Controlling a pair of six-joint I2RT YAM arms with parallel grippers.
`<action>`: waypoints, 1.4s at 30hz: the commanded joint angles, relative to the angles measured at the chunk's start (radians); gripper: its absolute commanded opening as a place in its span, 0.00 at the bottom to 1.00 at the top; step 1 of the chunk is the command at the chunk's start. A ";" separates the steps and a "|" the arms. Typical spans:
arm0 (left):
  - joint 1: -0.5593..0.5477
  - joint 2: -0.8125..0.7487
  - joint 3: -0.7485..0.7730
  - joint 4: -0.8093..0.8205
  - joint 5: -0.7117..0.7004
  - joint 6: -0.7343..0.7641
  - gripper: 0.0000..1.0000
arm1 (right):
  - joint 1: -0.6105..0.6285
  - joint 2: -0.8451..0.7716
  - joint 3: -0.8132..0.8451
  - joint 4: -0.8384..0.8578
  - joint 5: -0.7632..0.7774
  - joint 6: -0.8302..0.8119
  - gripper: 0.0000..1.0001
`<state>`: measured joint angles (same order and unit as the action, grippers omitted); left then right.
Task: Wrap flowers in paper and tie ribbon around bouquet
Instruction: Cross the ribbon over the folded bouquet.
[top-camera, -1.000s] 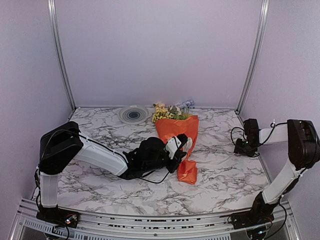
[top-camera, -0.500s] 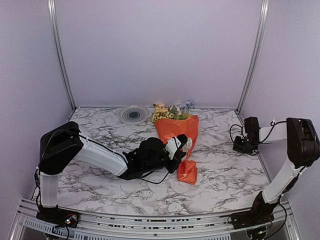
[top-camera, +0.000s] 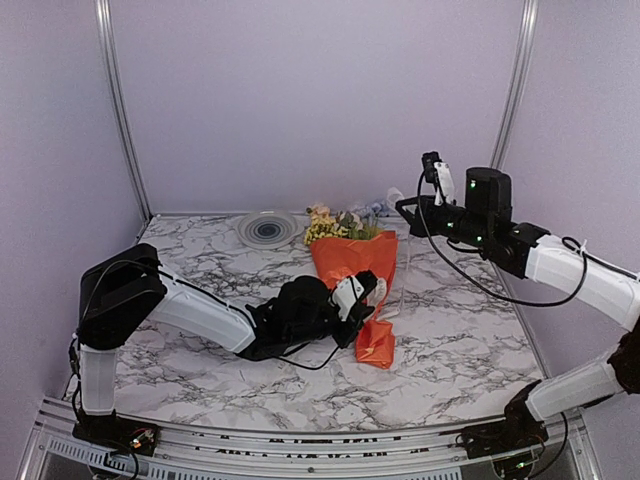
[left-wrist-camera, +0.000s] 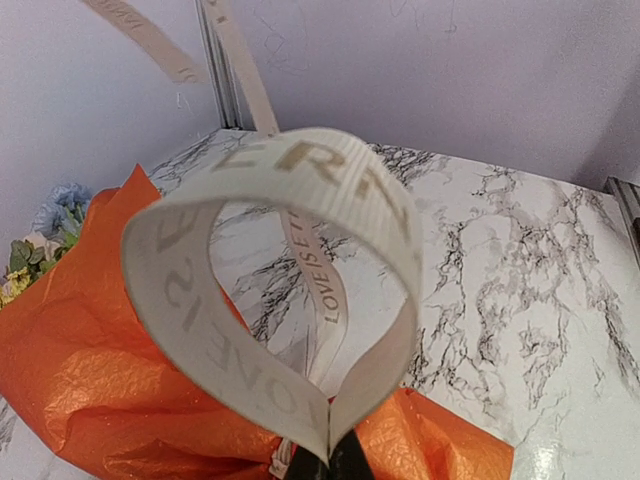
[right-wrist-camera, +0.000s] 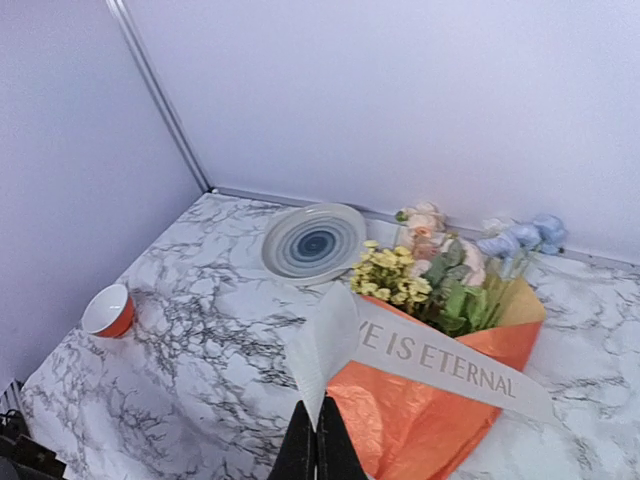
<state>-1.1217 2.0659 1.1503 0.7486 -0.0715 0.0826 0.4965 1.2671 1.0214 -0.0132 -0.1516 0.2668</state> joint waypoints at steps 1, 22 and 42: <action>-0.010 -0.003 -0.010 0.033 0.020 0.026 0.00 | 0.154 0.147 0.112 0.050 -0.077 0.015 0.00; -0.029 0.002 -0.020 0.044 0.035 0.063 0.00 | 0.367 0.452 0.425 -0.102 -0.229 -0.057 0.94; -0.020 -0.005 -0.037 0.072 0.061 0.047 0.00 | -0.019 -0.089 -0.096 -0.136 -0.895 -0.490 0.99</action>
<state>-1.1461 2.0659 1.1278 0.7677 -0.0338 0.1387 0.4763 1.2293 1.0698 -0.1040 -0.7277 -0.0071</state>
